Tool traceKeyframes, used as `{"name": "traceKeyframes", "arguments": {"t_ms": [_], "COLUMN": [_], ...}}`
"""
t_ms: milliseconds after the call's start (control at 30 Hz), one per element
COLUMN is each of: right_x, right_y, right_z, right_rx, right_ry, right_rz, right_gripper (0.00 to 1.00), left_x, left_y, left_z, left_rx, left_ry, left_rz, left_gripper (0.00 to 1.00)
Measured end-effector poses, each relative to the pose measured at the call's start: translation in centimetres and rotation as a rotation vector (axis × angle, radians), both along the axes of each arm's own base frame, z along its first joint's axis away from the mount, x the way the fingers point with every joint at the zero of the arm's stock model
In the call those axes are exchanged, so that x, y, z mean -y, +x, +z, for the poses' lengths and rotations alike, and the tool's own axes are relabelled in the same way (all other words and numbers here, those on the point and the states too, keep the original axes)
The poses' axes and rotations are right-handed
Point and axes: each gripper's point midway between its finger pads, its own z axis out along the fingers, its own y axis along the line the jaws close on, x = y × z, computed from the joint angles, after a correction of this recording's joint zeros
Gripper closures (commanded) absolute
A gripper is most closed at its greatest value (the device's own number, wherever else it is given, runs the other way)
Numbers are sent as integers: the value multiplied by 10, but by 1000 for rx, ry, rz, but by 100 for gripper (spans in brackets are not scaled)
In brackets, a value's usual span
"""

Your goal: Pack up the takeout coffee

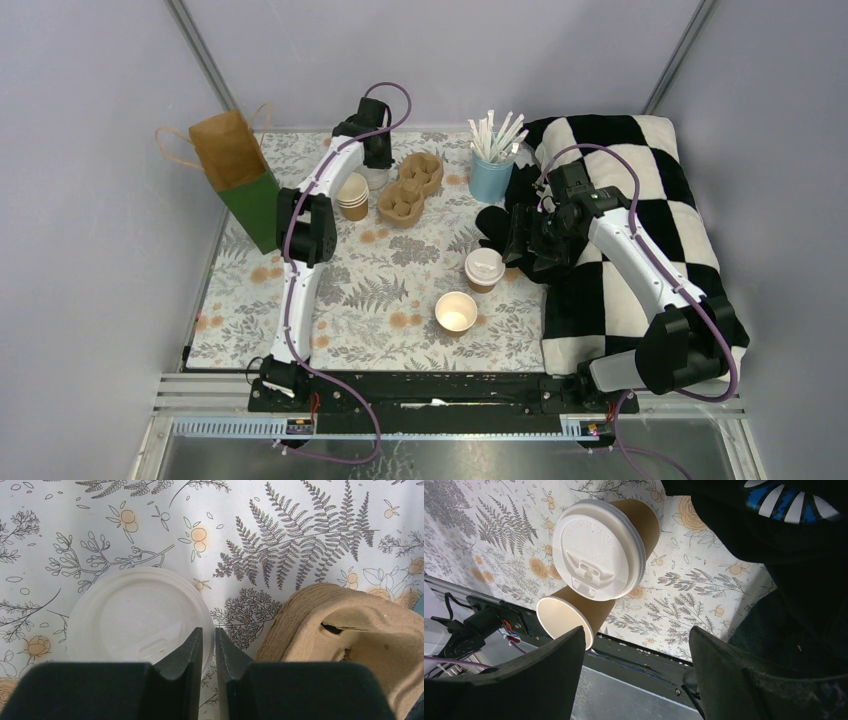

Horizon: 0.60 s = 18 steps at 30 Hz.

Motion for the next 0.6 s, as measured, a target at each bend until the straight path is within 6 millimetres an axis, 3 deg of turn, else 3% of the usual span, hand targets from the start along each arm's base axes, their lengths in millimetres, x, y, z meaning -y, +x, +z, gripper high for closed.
{"name": "traceKeyframes", "arguments": {"t_ms": [300, 600], "right_x": [0, 0], "right_y": [0, 0], "right_z": [0, -1], "right_rx": [0, -3], "right_ry": [0, 0], "right_rz": [0, 0], "right_gripper": [19, 19], "left_x": [-1, -1], "left_y": [0, 0], "left_z": [0, 0], "left_rx": [-1, 0], "left_ry": [-2, -3], "left_rz": [4, 6], "left_gripper": [77, 79]}}
